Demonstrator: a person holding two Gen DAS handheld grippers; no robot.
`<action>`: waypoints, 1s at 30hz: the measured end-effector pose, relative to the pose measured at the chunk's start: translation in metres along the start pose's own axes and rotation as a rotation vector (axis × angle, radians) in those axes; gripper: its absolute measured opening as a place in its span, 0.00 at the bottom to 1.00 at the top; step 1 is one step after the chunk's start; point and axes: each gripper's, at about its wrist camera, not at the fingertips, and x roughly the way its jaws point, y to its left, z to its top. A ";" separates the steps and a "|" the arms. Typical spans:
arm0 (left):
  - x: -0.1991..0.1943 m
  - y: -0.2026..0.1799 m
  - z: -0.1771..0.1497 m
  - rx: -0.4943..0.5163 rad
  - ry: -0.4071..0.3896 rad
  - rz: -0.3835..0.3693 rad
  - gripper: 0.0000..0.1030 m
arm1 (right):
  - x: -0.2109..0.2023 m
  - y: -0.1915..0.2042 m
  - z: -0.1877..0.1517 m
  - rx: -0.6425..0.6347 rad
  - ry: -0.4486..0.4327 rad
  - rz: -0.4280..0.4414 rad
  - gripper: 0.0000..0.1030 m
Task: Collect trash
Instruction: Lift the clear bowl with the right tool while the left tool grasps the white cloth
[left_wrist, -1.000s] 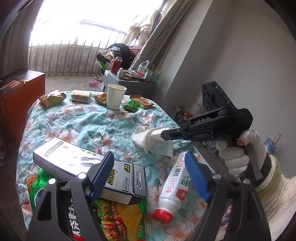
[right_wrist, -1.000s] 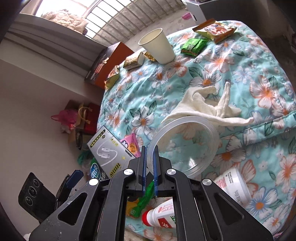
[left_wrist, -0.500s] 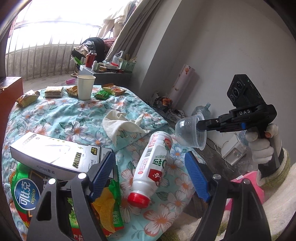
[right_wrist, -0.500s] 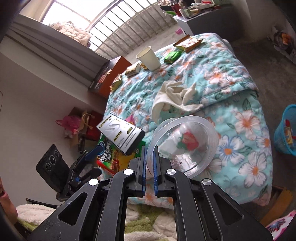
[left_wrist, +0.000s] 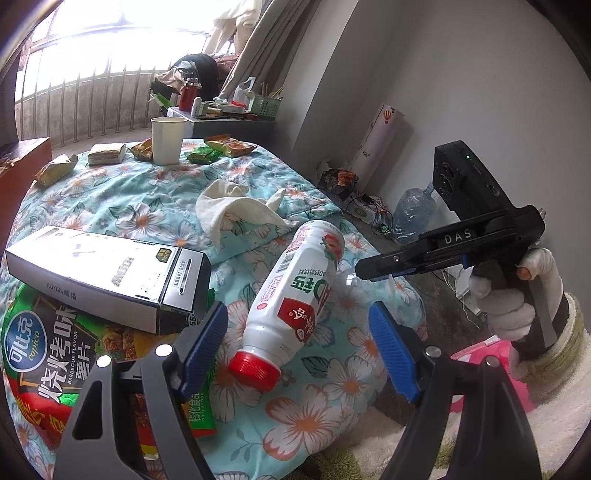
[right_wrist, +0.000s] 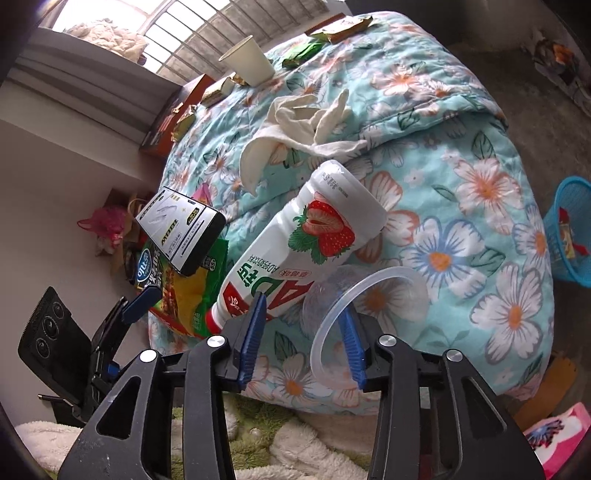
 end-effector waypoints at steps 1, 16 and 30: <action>0.001 0.000 0.000 -0.013 0.002 -0.004 0.74 | -0.004 0.002 0.000 -0.017 -0.014 -0.003 0.45; 0.024 -0.016 0.020 -0.024 0.014 -0.085 0.74 | -0.034 -0.023 -0.012 0.056 -0.175 0.150 0.49; 0.050 0.011 0.083 -0.054 0.007 0.071 0.59 | -0.016 -0.054 -0.024 0.186 -0.178 0.161 0.05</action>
